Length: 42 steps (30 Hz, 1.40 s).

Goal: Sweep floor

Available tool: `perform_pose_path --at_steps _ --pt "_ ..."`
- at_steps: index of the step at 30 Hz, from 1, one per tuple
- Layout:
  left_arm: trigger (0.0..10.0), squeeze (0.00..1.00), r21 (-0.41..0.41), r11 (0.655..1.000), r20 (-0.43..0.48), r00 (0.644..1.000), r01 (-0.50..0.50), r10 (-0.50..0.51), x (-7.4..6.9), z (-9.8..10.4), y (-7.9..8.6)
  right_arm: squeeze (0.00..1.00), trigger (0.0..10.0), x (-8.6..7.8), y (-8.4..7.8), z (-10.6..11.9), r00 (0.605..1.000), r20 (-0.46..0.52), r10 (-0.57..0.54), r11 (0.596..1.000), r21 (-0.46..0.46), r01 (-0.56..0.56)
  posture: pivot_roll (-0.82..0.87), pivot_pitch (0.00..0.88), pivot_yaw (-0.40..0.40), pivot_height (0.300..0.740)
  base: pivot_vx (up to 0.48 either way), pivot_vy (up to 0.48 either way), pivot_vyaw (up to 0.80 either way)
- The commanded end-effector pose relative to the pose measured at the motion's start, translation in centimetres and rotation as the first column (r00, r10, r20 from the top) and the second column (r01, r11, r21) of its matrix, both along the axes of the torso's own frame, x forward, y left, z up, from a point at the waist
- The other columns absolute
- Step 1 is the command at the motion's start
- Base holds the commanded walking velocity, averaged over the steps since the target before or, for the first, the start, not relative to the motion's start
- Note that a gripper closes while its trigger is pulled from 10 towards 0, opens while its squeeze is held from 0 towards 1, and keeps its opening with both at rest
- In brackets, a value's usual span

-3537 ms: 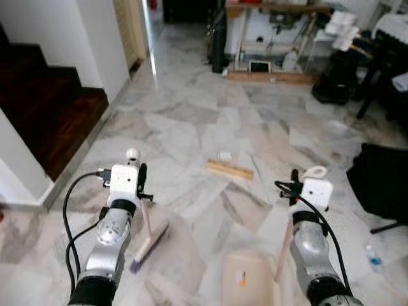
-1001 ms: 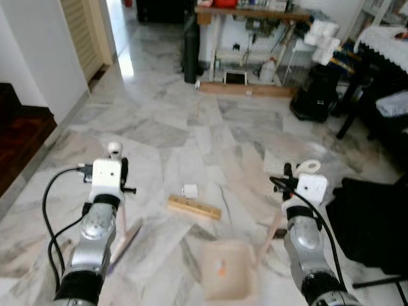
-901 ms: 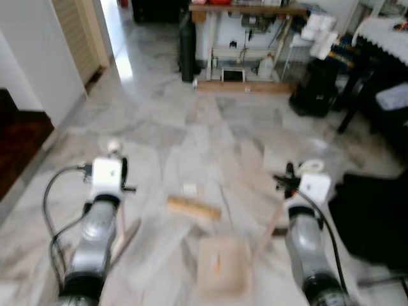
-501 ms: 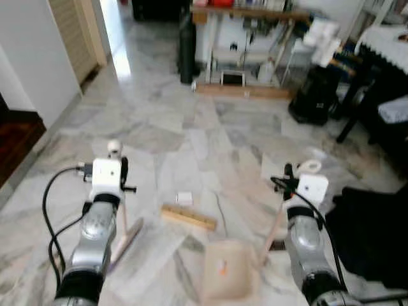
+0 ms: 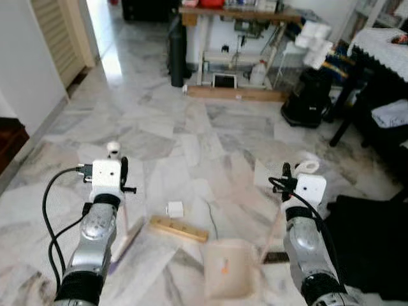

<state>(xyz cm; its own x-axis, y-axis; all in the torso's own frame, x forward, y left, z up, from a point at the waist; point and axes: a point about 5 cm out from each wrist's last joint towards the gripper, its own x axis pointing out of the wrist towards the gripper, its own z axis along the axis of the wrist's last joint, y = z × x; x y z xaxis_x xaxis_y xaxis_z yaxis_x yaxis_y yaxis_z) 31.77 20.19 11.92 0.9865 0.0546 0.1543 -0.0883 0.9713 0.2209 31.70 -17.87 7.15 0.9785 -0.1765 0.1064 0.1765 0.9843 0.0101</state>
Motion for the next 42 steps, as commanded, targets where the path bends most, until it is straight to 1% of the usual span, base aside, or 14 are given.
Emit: perform_pose_path --at_steps 1,6,8,37,42 --pt "10.0 0.0 -0.009 0.999 0.057 0.998 0.036 -0.036 0.25 1.09 -1.1 0.0 10.0 0.16 -0.66 0.7 0.999 0.031 -0.007 1.0 -0.023 0.008 0.1 0.008 -0.027 0.74 0.364 0.0 0.0" --pt "10.0 0.0 -0.011 0.999 0.056 0.998 0.039 -0.039 0.23 1.1 -1.08 0.0 10.0 0.14 -0.61 0.68 1.0 0.031 -0.004 1.0 -0.022 0.005 0.11 0.005 -0.026 0.74 0.362 0.0 0.0" --pt "10.0 0.0 0.004 0.999 0.063 0.997 0.042 -0.042 0.26 1.24 -1.1 0.0 10.0 0.16 -0.52 0.68 1.0 0.031 0.003 1.0 -0.023 -0.002 0.11 0.004 -0.026 0.74 0.36 0.0 0.0" --pt "10.0 0.0 0.001 0.999 0.075 0.997 0.036 -0.036 0.34 1.51 -1.11 0.0 10.0 0.23 -0.35 0.7 0.999 0.029 0.021 1.0 -0.017 -0.021 0.11 0.006 -0.029 0.74 0.377 0.0 0.0" --pt "10.0 0.0 0.001 0.999 0.073 0.997 0.036 -0.036 0.34 1.43 -1.18 0.0 10.0 0.22 -0.37 0.7 0.999 0.029 0.023 1.0 -0.018 -0.023 0.11 0.006 -0.03 0.74 0.0 0.0 0.0"
